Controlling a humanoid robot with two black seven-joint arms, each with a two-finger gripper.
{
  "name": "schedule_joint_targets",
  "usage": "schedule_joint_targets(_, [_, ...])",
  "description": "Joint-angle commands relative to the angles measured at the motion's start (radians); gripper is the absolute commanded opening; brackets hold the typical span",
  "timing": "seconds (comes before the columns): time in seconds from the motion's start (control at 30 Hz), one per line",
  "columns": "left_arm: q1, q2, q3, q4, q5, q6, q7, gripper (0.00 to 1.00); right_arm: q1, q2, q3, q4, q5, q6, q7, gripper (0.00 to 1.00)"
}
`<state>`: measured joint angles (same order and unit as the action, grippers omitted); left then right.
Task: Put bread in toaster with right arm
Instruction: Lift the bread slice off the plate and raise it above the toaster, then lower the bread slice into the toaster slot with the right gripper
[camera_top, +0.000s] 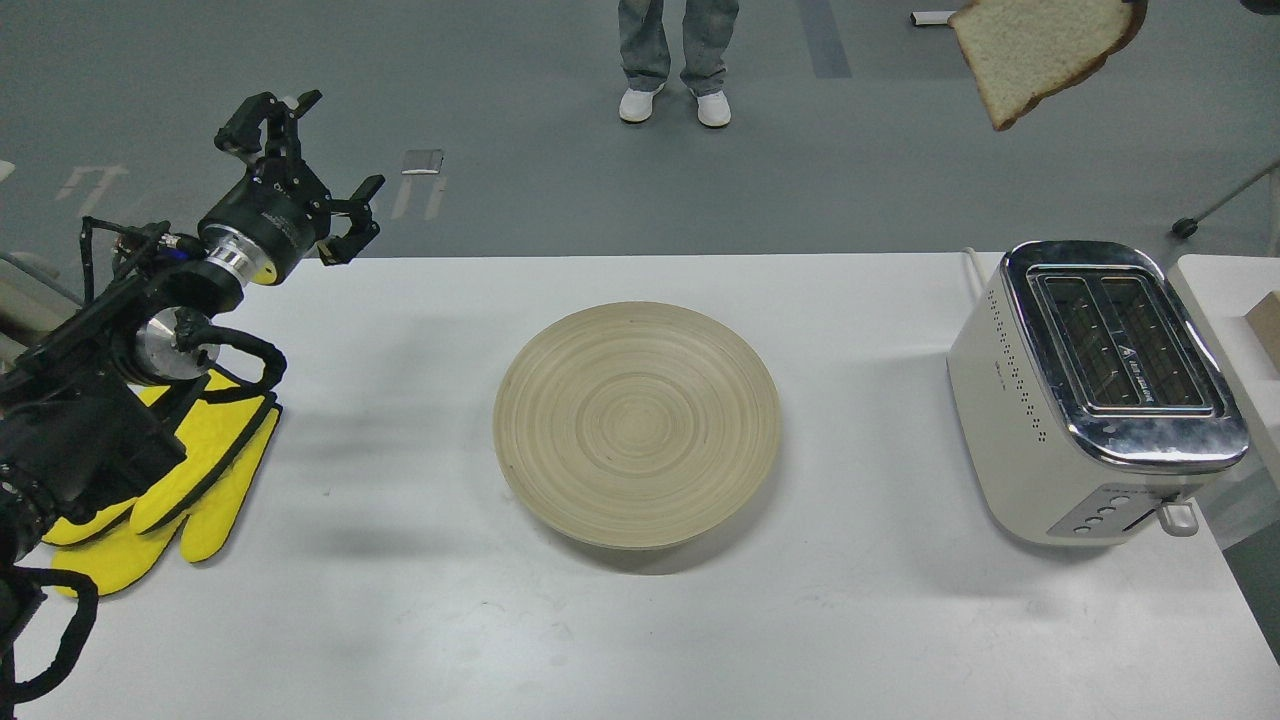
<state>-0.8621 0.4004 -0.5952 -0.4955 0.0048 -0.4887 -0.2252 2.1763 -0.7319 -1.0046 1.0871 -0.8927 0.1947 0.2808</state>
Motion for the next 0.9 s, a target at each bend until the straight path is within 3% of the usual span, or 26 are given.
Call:
schedule_joint_targets(0.0, [0.002,0.0,0.0,0.0,0.001,0.0,0.0,1.0,0.002,0.0,0.004,0.002,0.0,0.0,-0.003,0.0])
schedule_joint_targets(0.33, [0.002,0.0,0.0,0.0,0.001,0.0,0.0,1.0,0.097,-0.017,-0.087,0.025,0.101,0.066,-0.011,0.0])
schedule_joint_targets(0.5, [0.002,0.0,0.0,0.0,0.001,0.0,0.0,1.0,0.253,0.107,-0.383,0.112,0.386,0.129,0.058,0.0])
schedule_joint_targets(0.53, [0.002,0.0,0.0,0.0,0.001,0.0,0.0,1.0,0.278,0.144,-0.457,0.143,0.431,0.132,0.104,0.0])
schedule_joint_targets(0.63, [0.002,0.0,0.0,0.0,0.001,0.0,0.0,1.0,0.325,0.198,-0.572,0.207,0.478,0.137,0.181,0.0])
schedule_joint_targets(0.7, [0.002,0.0,0.0,0.0,0.001,0.0,0.0,1.0,0.367,0.226,-0.65,0.255,0.494,0.137,0.208,0.0])
schedule_joint_targets(0.87, [0.002,0.0,0.002,0.0,0.001,0.0,0.0,1.0,0.439,0.282,-0.801,0.339,0.495,0.137,0.208,0.0])
